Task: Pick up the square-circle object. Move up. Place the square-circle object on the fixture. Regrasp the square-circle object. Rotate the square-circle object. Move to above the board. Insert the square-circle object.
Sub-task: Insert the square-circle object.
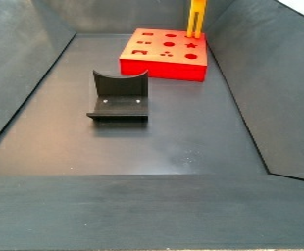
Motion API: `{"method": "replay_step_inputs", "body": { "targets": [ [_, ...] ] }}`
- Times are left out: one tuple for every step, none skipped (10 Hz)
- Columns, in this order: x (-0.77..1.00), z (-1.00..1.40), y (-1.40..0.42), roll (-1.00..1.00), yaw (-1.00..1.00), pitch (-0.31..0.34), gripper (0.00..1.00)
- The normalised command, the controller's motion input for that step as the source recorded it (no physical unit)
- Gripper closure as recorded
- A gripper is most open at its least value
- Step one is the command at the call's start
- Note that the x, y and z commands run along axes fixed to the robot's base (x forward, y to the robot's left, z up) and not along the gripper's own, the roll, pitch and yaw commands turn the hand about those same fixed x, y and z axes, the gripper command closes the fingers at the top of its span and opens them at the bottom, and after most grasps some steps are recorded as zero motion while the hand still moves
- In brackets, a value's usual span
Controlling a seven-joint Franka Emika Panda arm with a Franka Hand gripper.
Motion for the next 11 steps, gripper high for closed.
{"method": "replay_step_inputs", "body": {
  "targets": [
    [0.33,-0.3,-0.1,0.08,0.02,0.0,1.0],
    [0.23,-0.34,0.0,0.07,0.02,0.0,1.0],
    [0.03,-0.38,0.01,0.05,0.03,0.003,1.0],
    [0.04,-0.37,0.07,0.04,0.01,0.0,1.0],
    [0.0,-0.36,0.11,0.03,0.0,0.0,1.0],
    [0.0,-0.34,0.11,0.02,0.0,0.0,1.0],
    [0.0,-0.32,0.1,0.0,0.0,0.0,1.0],
    [0.0,-0.34,0.07,0.01,0.0,0.0,1.0],
    [0.0,-0.34,0.03,0.02,0.0,0.0,1.0],
    [-0.09,-0.32,0.0,0.01,0.01,0.0,1.0],
    [-0.18,-0.25,0.0,0.0,0.01,0.0,1.0]
  ]
}}
